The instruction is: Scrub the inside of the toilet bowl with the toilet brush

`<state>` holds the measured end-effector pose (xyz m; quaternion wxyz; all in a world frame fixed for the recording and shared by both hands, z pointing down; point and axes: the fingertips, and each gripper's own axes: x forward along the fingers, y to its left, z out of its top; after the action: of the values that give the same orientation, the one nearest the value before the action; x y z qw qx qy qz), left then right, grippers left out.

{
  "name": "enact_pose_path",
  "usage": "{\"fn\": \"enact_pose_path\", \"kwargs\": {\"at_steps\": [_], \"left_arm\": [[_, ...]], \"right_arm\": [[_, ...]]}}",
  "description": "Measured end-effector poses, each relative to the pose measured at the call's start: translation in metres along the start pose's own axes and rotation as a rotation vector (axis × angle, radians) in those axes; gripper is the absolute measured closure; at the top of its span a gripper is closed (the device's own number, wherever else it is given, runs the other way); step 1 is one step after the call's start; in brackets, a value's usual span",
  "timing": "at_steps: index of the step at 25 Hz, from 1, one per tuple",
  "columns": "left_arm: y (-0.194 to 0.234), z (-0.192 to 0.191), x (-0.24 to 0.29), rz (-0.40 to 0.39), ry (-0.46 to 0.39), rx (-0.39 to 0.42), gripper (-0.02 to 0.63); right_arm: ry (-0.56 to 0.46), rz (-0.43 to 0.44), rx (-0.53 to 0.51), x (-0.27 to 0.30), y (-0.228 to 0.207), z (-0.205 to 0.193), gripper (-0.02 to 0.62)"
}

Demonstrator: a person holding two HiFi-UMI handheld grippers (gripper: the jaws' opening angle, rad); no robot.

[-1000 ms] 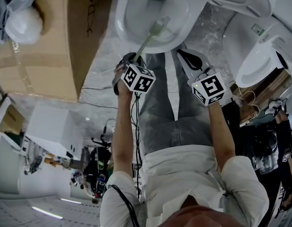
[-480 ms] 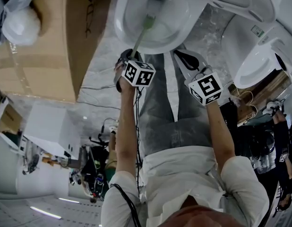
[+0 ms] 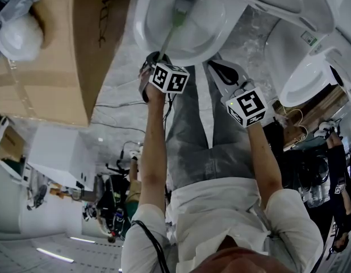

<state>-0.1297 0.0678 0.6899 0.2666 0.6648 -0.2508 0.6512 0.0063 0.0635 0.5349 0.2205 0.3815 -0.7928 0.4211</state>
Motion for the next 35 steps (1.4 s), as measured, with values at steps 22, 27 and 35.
{"fn": "enact_pose_path", "kwargs": {"at_steps": [22,27,35], "left_arm": [[0.014,0.065,0.058,0.020,0.040,0.045,0.505],[0.018,0.071,0.060,0.021,0.047,0.056,0.506],[0.015,0.043,0.041,0.008,0.048,0.040,0.506]], "right_arm": [[-0.002,-0.018,0.025,-0.004,-0.018,-0.007,0.592],[-0.014,-0.026,0.022,-0.006,-0.017,-0.003,0.592],[-0.030,-0.039,0.007,-0.014,-0.008,-0.002,0.592]]}}
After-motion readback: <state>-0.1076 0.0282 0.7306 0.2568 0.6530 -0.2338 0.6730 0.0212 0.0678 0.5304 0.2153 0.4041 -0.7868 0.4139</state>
